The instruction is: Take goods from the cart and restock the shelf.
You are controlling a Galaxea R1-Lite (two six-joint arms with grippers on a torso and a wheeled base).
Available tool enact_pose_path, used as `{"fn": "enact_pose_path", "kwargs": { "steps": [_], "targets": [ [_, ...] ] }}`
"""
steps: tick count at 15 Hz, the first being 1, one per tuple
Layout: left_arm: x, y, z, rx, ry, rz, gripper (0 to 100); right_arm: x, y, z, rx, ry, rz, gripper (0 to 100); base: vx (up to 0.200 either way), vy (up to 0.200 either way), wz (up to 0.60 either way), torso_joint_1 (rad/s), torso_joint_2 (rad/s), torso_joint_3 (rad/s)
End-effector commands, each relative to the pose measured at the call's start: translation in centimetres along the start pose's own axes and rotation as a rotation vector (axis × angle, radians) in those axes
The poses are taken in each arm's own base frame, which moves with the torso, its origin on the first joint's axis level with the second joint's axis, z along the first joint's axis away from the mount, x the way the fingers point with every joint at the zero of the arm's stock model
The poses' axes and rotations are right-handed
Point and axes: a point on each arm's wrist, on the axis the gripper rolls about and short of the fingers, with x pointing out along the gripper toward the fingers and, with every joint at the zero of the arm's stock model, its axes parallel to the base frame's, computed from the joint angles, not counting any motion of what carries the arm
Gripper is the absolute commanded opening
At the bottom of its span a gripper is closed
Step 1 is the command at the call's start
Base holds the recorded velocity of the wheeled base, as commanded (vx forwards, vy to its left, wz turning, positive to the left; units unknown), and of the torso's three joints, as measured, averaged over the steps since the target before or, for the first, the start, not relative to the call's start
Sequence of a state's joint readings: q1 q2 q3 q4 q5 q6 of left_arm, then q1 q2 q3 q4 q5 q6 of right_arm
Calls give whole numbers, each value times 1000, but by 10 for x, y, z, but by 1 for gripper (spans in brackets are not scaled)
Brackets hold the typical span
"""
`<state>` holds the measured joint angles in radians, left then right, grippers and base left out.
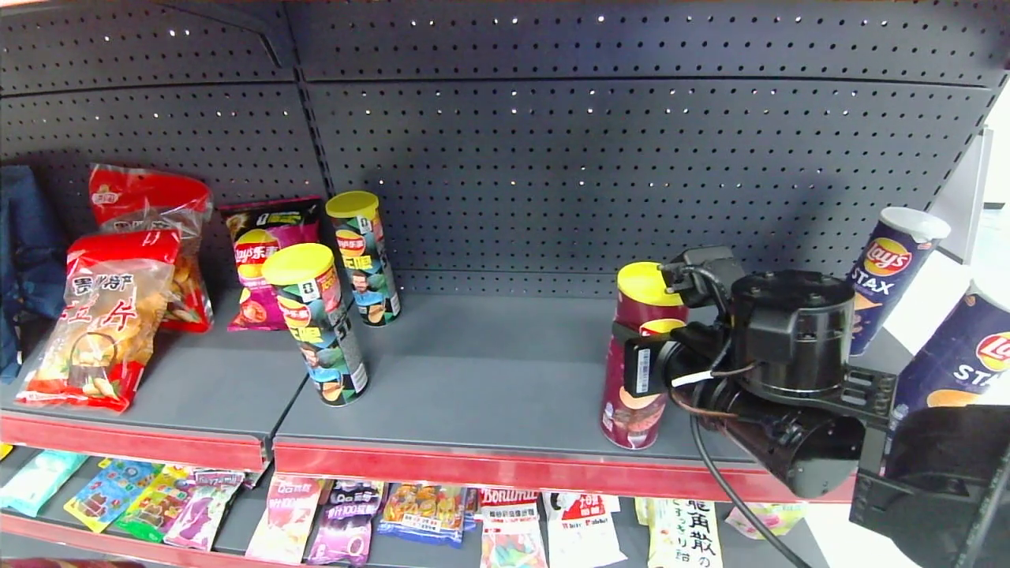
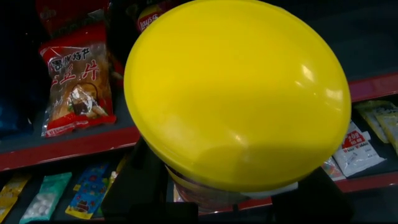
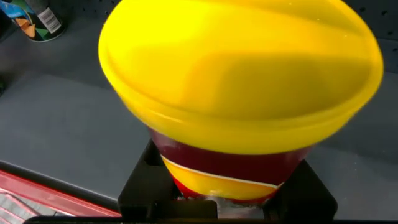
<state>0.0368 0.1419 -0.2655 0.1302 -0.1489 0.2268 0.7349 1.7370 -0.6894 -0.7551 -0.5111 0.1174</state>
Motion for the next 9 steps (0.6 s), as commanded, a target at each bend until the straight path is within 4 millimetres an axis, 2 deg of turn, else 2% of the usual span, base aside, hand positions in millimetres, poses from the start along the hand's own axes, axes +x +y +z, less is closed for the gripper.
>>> {"fn": "enact_pose_path", "kwargs": {
  "steps": [1, 9],
  "targets": [
    [0, 0, 0, 0, 1, 1, 0, 1, 2, -2, -6, 7, 1, 0, 0, 0, 0, 0, 0, 0],
    [0, 0, 0, 0, 1, -2, 0, -2, 5, -5, -18, 11, 3, 0, 0, 0, 0, 0, 0, 0]
  ]
}}
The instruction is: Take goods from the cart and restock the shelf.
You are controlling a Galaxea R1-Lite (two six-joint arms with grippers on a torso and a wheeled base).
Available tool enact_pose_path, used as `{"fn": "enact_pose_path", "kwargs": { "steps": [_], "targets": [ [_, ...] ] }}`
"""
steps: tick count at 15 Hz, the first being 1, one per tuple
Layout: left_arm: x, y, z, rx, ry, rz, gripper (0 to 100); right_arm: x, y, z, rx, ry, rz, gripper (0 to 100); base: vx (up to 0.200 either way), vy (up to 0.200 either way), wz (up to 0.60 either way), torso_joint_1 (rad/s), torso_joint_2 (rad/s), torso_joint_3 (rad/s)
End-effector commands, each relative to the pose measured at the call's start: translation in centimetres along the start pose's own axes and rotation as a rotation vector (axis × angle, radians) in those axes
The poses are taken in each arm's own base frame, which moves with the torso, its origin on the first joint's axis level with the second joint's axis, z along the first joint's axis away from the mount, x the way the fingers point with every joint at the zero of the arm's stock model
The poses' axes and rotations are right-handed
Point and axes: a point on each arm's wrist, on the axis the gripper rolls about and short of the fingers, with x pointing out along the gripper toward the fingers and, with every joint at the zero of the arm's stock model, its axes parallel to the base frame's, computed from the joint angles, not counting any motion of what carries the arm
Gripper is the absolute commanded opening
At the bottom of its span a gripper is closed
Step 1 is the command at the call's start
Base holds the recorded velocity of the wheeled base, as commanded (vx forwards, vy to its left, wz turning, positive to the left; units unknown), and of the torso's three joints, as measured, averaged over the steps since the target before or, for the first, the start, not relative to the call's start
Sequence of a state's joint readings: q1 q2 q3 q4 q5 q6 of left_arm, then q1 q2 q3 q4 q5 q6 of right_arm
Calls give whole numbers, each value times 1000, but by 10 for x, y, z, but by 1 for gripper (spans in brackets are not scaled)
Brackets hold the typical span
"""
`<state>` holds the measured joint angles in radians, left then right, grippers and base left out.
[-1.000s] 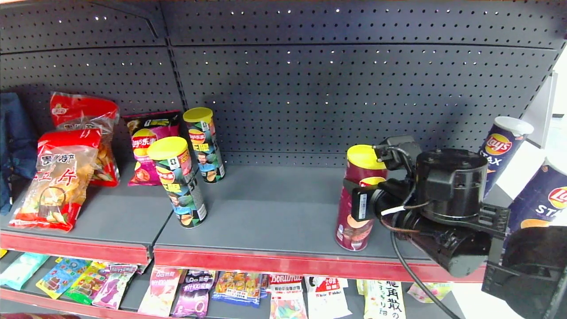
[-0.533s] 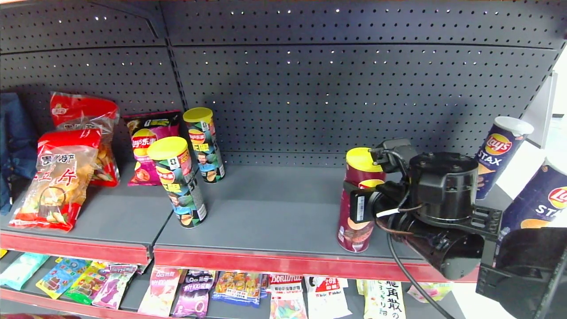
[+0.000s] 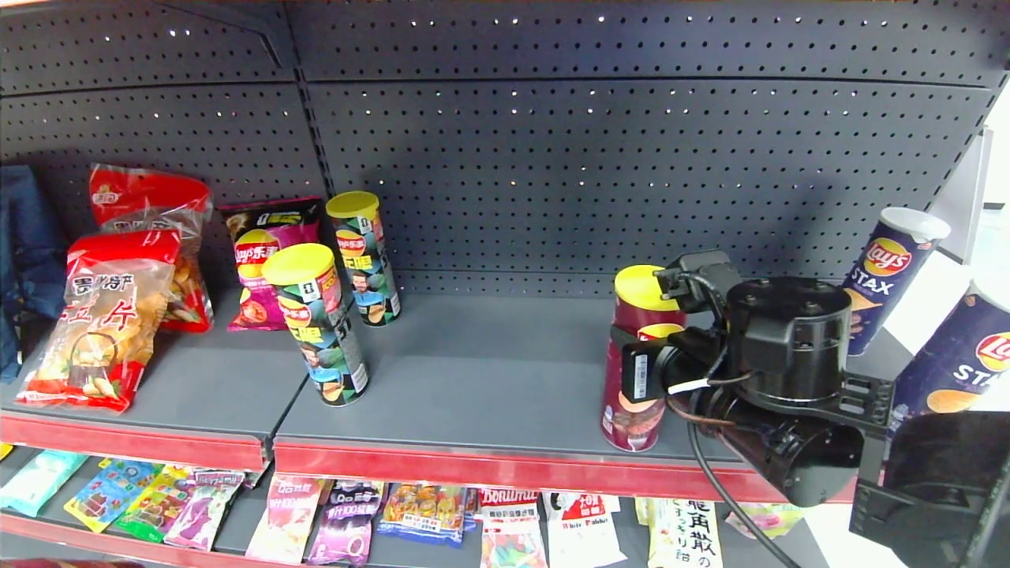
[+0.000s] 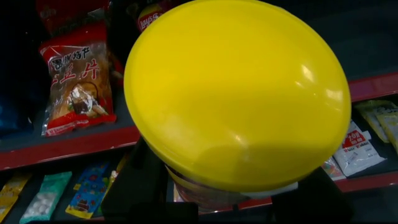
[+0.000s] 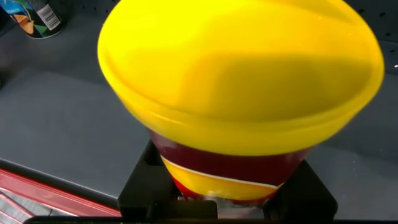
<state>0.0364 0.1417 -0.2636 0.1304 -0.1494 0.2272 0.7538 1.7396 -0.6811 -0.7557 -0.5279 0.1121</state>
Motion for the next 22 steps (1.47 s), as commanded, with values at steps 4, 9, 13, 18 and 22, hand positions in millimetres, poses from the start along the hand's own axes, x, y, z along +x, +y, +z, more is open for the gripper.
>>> {"fn": "enact_pose_path", "kwargs": {
  "steps": [4, 9, 13, 18, 22],
  "targets": [
    [0, 0, 0, 0, -1, 1, 0, 1, 1, -2, -4, 6, 0, 0, 0, 0, 0, 0, 0, 0],
    [0, 0, 0, 0, -2, 2, 0, -2, -1, -5, -11, 14, -8, 0, 0, 0, 0, 0, 0, 0],
    [0, 0, 1, 0, -1, -2, 0, 0, 0, -1, -3, 0, -27, 0, 0, 0, 0, 0, 0, 0],
    [-1, 0, 0, 0, -4, -1, 0, 1, 8, 5, 15, -29, -77, 0, 0, 0, 0, 0, 0, 0],
    [-1, 0, 1, 1, -10, 2, 0, 2, 14, 12, 38, -53, -73, 0, 0, 0, 0, 0, 0, 0]
  ]
}}
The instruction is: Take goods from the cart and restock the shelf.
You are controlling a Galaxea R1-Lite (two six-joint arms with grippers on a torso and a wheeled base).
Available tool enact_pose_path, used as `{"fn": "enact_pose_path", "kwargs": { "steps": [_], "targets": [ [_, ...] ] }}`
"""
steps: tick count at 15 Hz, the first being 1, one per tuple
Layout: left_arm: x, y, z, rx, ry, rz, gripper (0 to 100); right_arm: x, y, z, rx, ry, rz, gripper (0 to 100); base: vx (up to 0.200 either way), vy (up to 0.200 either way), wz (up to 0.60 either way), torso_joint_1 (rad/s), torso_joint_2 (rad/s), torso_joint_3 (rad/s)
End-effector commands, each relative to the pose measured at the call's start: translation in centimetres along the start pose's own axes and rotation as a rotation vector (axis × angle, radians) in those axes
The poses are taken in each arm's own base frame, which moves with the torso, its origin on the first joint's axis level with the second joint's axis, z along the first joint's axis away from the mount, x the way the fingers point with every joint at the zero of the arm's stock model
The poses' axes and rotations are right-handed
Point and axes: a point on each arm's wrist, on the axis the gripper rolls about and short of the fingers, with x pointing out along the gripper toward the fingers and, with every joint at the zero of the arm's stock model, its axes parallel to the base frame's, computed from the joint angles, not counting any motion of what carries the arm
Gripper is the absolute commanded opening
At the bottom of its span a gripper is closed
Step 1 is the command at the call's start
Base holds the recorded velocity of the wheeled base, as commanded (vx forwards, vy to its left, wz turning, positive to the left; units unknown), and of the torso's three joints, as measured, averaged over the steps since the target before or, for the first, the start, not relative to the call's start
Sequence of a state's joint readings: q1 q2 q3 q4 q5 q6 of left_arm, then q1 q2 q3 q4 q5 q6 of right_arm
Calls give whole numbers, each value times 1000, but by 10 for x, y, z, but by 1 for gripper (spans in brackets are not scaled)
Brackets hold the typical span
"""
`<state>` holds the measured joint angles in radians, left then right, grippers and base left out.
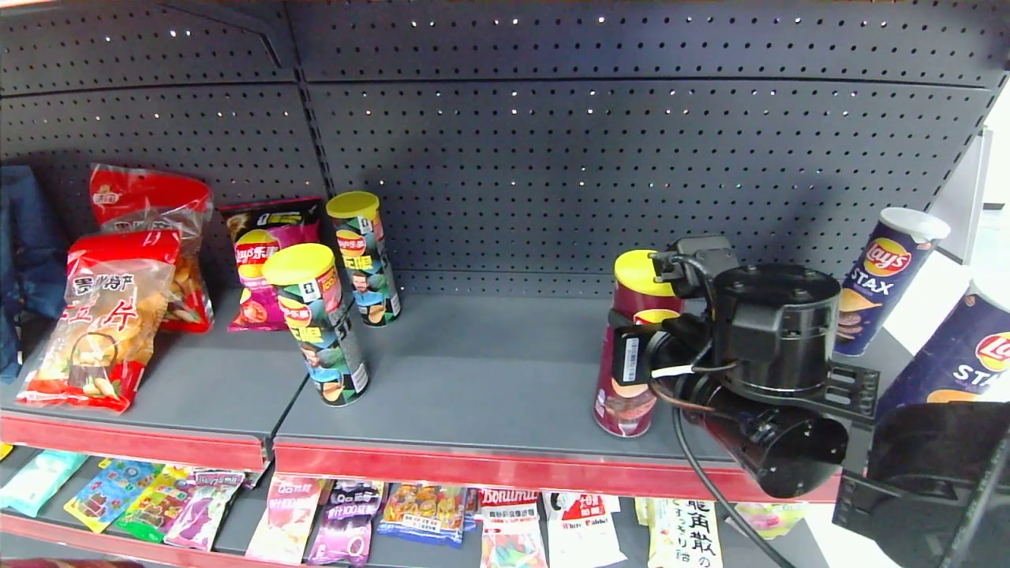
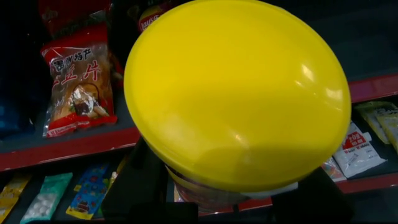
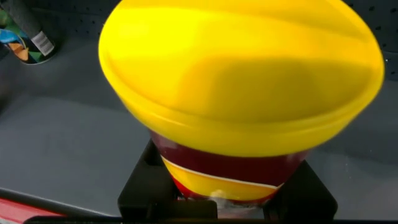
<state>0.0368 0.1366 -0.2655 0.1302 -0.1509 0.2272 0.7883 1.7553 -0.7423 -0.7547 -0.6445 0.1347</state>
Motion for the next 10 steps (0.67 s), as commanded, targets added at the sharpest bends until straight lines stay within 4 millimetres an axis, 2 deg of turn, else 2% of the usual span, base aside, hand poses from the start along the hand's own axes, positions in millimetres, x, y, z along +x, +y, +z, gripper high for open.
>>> {"fn": "enact_pose_path", "kwargs": {
  "steps": [1, 10],
  "targets": [
    [0, 0, 0, 0, -1, 1, 0, 1, 5, -3, 6, 5, -2, 0, 0, 0, 0, 0, 0, 0],
    [-1, 0, 1, 1, -7, 2, 0, 5, 12, -14, 4, 28, -33, 0, 0, 0, 0, 0, 0, 0]
  ]
}}
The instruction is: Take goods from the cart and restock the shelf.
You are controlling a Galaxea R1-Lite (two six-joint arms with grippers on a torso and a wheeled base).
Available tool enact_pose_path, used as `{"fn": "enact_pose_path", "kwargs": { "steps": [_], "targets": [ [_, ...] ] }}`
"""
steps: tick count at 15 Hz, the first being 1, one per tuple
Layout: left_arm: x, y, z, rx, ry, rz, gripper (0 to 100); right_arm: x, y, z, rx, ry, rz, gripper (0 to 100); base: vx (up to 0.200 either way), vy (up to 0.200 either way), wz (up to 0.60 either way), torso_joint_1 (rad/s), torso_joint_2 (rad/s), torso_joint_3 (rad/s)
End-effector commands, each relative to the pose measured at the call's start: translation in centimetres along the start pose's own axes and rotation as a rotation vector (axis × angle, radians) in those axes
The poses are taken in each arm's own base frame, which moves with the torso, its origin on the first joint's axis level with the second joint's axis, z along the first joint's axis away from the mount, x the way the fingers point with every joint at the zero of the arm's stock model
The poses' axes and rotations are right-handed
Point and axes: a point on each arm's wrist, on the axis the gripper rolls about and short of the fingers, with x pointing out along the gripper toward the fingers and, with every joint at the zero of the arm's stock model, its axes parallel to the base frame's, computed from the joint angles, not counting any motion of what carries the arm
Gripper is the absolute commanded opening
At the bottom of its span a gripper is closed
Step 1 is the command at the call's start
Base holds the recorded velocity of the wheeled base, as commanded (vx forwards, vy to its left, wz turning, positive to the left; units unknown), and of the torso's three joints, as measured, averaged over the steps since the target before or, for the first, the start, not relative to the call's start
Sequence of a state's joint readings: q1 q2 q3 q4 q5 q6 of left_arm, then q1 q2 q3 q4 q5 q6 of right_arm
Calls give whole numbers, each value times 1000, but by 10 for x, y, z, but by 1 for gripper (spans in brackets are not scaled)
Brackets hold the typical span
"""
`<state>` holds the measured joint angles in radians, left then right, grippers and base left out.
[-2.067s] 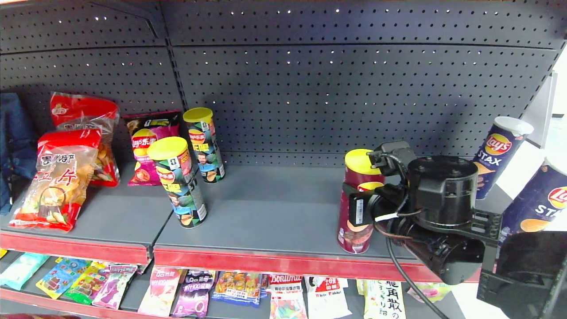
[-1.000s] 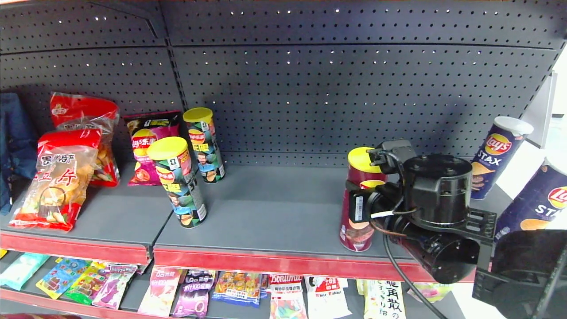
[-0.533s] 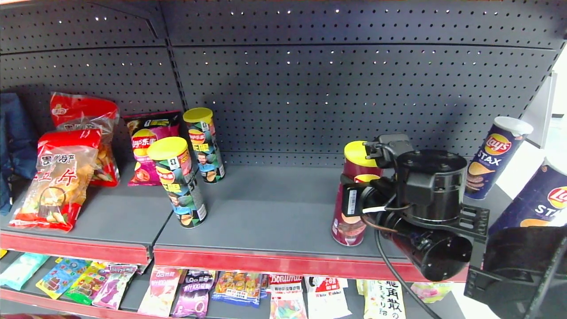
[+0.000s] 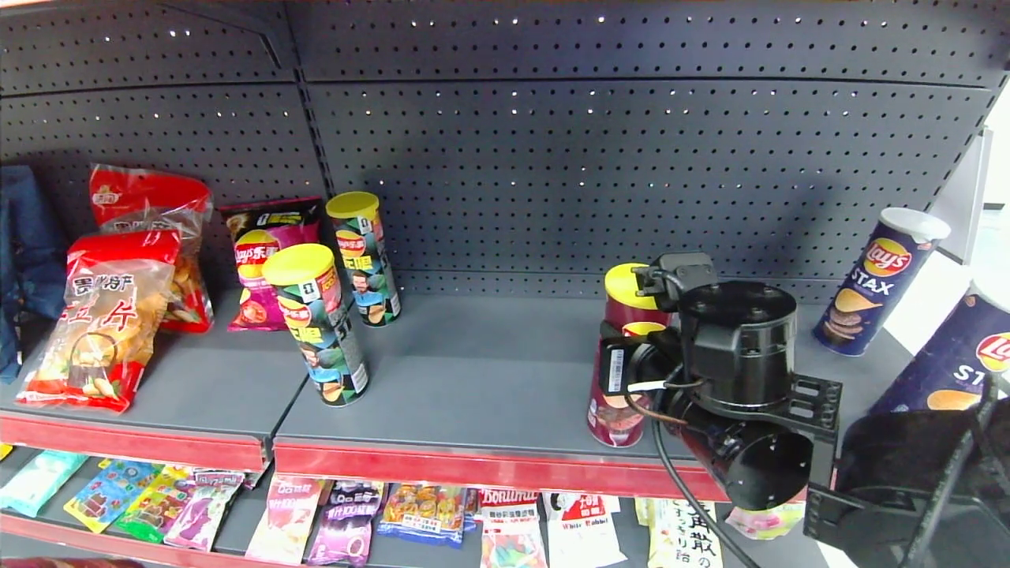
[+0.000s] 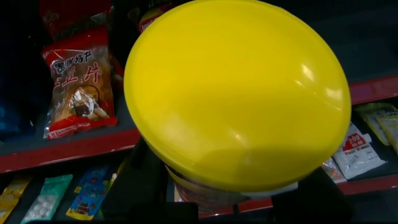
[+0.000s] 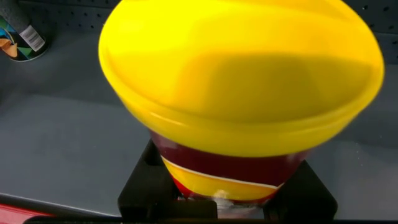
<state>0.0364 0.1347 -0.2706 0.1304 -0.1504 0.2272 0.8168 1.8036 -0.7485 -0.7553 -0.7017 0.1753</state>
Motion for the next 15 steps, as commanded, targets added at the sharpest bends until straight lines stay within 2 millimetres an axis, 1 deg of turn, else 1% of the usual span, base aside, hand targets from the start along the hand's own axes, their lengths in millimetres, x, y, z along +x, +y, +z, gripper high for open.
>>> {"fn": "enact_pose_path", "kwargs": {
  "steps": [1, 15],
  "targets": [
    [0, 0, 0, 0, 0, 1, 0, 1, 1, -2, -5, 5, 1, 0, 0, 0, 0, 0, 0, 0],
    [1, 0, -2, -1, 8, -3, 0, 1, 3, -3, -12, 9, 4, 0, 0, 0, 0, 0, 0, 0]
  ]
}}
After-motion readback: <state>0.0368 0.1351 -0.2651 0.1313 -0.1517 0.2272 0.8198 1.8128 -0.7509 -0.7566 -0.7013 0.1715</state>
